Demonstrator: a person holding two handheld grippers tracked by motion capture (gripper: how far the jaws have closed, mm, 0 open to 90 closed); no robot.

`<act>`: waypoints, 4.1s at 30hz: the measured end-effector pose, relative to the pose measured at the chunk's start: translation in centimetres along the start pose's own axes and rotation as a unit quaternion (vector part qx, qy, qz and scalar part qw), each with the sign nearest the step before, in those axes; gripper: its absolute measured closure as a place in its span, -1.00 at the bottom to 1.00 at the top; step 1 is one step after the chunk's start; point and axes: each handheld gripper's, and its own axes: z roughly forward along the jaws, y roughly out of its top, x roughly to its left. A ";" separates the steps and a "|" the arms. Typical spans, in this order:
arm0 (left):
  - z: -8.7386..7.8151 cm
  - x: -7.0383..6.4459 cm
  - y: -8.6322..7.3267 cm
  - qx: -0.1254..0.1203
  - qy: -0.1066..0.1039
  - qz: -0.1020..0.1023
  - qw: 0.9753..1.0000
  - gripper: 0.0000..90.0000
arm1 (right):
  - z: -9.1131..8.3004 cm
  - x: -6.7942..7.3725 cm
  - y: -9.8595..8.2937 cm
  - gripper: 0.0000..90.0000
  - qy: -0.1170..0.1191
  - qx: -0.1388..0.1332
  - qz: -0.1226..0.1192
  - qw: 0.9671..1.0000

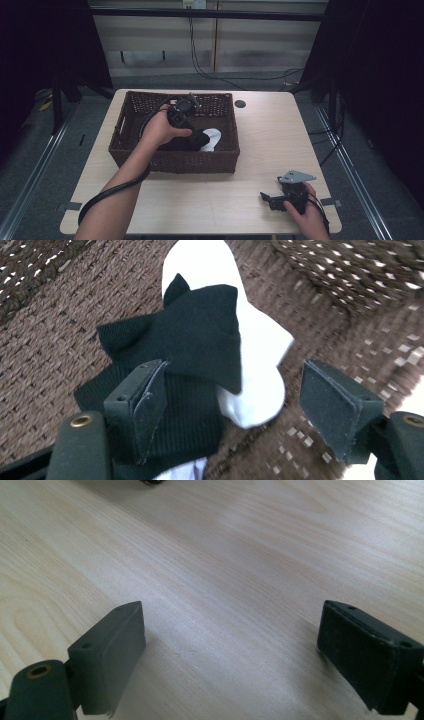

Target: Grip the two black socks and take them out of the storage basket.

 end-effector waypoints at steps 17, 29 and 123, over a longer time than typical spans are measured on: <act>4.7 0.9 0.9 0.040 0.033 -0.007 0.999 -0.19 | 0.0 0.0 0.0 -0.75 -0.001 -0.001 -0.002 1.000; 5.9 1.5 0.5 0.079 0.034 -0.015 0.996 0.54 | 0.0 0.0 0.0 -0.75 0.000 -0.002 -0.003 1.000; -13.0 -1.8 3.2 0.070 0.020 0.008 0.997 0.89 | 0.0 0.0 0.0 -0.75 0.000 -0.001 -0.004 1.000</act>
